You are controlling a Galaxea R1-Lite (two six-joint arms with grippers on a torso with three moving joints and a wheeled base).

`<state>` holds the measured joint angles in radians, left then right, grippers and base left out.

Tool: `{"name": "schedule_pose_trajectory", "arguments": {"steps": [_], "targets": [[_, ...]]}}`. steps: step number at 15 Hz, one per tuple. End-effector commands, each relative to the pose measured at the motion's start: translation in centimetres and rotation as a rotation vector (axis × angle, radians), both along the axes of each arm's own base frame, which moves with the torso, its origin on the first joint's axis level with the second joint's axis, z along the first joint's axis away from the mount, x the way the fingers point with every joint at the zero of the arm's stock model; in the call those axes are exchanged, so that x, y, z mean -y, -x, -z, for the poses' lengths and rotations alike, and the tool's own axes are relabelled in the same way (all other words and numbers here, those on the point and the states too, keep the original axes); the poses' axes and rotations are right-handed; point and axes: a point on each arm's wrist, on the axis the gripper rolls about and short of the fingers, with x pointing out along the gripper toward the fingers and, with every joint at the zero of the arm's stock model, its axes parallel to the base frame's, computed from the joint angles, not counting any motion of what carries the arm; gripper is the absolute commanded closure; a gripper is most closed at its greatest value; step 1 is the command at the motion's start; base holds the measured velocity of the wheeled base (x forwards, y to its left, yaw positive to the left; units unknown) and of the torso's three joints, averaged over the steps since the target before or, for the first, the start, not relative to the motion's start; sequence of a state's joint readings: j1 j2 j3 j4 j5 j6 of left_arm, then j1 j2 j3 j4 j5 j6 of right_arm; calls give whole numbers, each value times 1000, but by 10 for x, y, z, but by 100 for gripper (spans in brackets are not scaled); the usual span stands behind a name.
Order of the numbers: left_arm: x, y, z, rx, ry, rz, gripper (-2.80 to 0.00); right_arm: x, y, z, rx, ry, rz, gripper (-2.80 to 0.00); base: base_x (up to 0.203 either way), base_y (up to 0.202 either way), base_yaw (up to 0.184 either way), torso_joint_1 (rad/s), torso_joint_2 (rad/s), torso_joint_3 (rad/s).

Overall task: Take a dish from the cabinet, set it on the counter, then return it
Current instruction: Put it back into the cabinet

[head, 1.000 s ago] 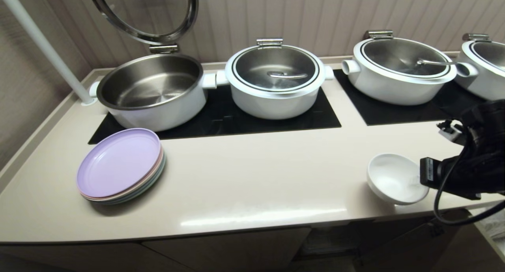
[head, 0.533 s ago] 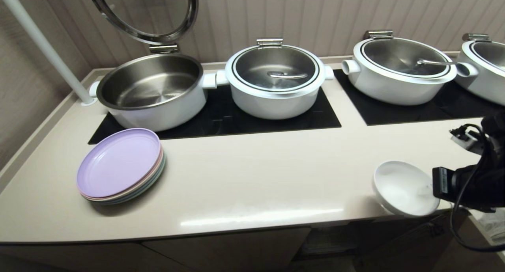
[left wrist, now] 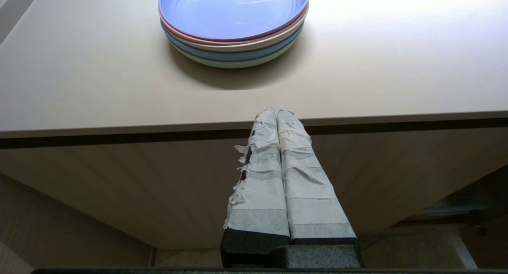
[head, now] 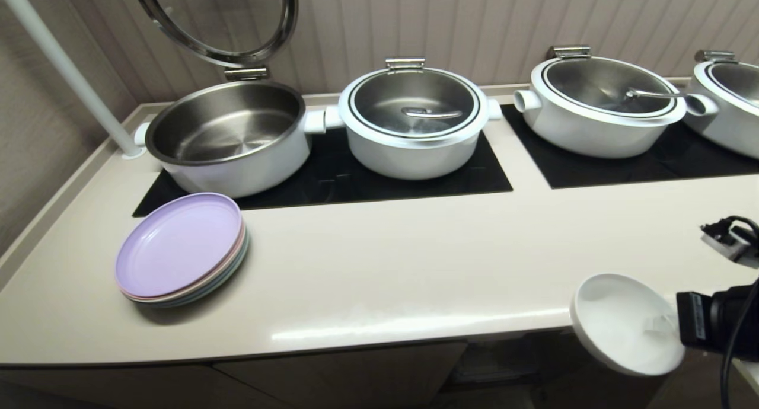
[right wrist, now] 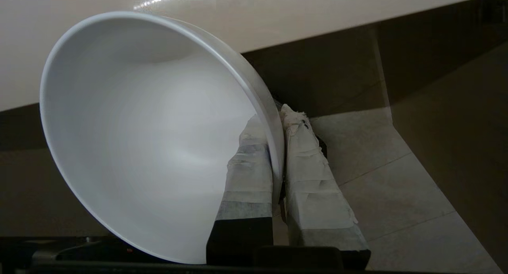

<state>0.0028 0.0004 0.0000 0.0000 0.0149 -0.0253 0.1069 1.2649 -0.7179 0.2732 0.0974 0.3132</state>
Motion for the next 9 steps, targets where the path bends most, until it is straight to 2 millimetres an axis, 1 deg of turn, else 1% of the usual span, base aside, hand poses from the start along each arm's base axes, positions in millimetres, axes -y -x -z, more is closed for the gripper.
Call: {"name": "schedule_pose_trajectory", "arguments": {"steps": [1,4,9], "targets": [[0,0,0,0,1,-1,0,-3,17,-1,28,-6,-28,0,0,0,0,0,0,0],[0,0,0,0,1,-1,0,-5,33,6,24,-7,-60,0,0,0,0,0,0,0],[0,0,0,0,1,-1,0,-2,55,14,-14,-2,-64,0,0,0,0,0,0,0]]}}
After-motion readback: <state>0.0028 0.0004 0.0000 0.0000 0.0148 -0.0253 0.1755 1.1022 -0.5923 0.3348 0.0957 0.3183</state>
